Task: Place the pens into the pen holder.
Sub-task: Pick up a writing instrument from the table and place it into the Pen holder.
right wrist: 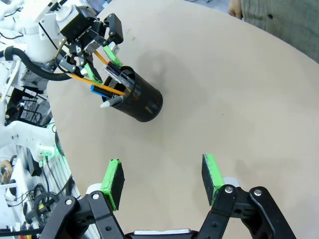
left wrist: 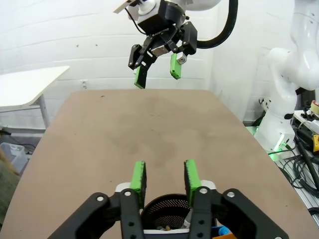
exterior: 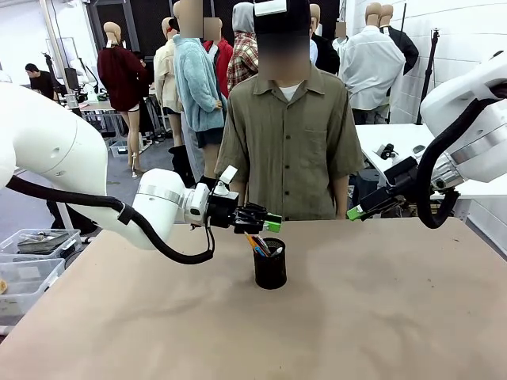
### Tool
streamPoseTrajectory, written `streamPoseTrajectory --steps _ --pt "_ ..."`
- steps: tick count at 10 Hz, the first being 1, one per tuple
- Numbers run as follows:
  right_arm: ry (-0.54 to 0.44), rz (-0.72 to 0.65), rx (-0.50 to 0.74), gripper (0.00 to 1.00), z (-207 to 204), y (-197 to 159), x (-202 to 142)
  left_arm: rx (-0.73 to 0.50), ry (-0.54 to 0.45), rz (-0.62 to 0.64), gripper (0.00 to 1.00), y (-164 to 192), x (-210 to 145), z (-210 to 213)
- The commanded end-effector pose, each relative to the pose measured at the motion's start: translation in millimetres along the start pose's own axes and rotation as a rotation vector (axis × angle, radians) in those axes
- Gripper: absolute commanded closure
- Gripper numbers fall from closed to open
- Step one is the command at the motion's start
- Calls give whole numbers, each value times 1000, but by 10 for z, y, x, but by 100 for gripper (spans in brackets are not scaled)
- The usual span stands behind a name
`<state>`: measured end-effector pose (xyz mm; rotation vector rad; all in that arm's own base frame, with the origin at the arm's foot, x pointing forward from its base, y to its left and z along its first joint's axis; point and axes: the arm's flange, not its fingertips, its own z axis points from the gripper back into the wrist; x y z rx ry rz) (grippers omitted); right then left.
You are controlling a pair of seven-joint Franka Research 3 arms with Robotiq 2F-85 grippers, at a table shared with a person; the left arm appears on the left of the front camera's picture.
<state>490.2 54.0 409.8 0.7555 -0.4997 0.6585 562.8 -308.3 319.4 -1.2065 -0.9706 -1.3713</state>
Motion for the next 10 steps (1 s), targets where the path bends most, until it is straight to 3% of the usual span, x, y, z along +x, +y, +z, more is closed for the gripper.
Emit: streamPoseTrajectory --steps 1,3,6,8,10 --pt "-25 14 18 22 -19 -17 10 -1 -6 -1 34 -3 55 55" --pt "-25 14 18 22 -19 -17 10 22 -10 -11 34 -96 234 165" --pt "-25 14 18 22 -19 -17 10 80 68 -49 34 -378 829 633" --pt "-25 14 18 22 -19 -17 10 90 187 54 34 -736 1156 1027" --pt "-25 14 18 22 -19 -17 10 225 359 154 34 -1078 1264 1348"
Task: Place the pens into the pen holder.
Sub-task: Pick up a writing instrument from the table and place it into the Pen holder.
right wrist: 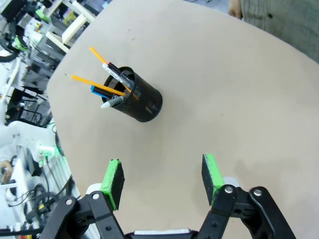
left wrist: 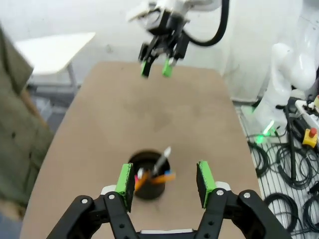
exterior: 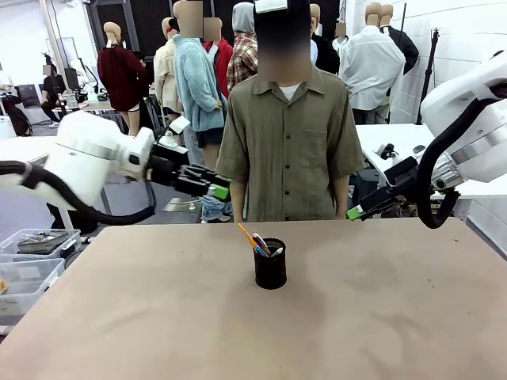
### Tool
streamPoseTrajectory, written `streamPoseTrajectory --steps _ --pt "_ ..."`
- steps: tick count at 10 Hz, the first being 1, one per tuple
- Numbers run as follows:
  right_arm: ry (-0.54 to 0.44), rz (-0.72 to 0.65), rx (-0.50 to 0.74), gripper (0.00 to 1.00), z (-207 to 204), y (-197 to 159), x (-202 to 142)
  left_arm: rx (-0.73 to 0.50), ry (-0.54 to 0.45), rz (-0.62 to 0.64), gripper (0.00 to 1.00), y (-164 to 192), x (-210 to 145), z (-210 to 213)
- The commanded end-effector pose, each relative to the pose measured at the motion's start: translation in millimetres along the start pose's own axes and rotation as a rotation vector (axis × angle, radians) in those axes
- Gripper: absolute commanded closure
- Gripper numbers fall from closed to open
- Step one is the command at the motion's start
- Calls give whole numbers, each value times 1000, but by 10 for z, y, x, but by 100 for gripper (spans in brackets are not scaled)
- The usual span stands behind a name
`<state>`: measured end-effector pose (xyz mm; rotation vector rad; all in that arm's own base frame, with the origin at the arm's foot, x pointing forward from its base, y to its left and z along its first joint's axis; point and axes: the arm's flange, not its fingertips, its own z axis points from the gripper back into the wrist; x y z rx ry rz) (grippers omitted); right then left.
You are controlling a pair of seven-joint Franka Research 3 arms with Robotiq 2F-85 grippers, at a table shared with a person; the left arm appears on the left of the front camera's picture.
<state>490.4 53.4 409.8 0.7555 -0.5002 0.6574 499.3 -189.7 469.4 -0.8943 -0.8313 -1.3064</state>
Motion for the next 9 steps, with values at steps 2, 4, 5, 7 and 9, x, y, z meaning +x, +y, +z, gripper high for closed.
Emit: streamPoseTrajectory --steps 2,4,5,7,9 --pt "-25 15 18 22 -23 -11 11 139 247 197 34 -388 -231 380" --pt "-25 15 18 22 -23 -11 11 145 405 367 34 -532 -517 518" --pt "-25 15 18 22 -23 -11 11 154 443 427 34 -620 -638 530" --pt "-25 15 18 22 -23 -11 11 220 416 498 34 -751 -881 645" --pt "-25 15 18 22 -23 -11 11 197 446 425 34 -592 -836 527"
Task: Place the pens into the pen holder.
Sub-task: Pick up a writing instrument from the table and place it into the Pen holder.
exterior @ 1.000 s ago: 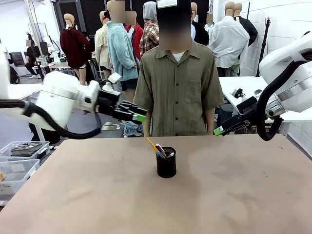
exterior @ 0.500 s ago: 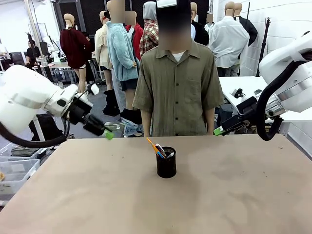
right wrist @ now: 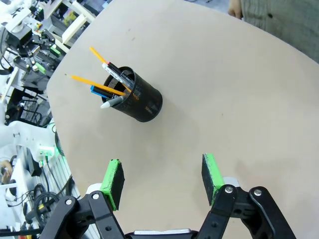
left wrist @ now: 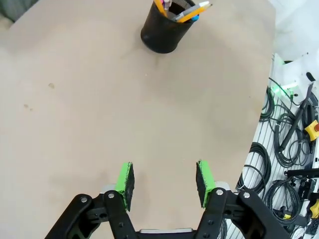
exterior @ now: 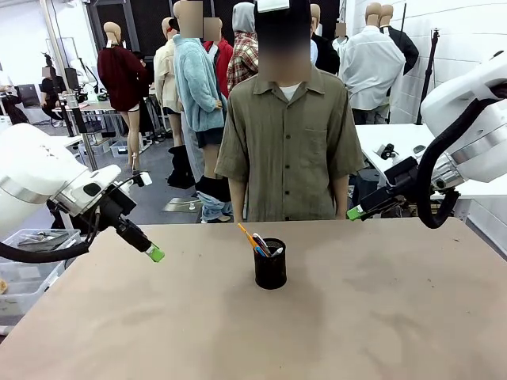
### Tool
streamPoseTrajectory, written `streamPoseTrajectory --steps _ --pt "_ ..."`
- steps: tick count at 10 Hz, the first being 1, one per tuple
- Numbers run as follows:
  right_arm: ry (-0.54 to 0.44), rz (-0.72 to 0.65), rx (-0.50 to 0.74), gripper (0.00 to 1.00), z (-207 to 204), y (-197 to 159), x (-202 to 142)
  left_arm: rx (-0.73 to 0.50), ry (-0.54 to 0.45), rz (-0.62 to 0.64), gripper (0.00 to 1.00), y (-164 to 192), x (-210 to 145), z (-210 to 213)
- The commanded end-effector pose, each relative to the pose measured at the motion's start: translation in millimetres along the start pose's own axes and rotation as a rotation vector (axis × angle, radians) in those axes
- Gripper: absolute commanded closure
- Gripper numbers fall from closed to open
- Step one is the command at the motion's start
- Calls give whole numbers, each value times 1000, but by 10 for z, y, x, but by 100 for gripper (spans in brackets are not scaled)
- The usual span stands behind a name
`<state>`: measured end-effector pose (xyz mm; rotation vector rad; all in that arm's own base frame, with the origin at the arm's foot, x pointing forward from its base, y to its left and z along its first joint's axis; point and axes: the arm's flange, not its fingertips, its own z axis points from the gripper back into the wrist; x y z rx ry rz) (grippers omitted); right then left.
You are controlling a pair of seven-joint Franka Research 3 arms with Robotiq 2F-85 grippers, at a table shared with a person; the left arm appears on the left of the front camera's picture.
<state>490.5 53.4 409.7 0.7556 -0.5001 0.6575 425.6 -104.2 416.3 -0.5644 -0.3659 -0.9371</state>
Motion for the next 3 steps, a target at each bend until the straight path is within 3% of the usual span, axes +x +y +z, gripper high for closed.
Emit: streamPoseTrajectory --steps 1,3 --pt "-25 15 18 22 -22 -11 11 8 0 -42 34 19 96 10" --pt "-25 15 18 22 -22 -11 11 8 0 -42 34 19 96 10"
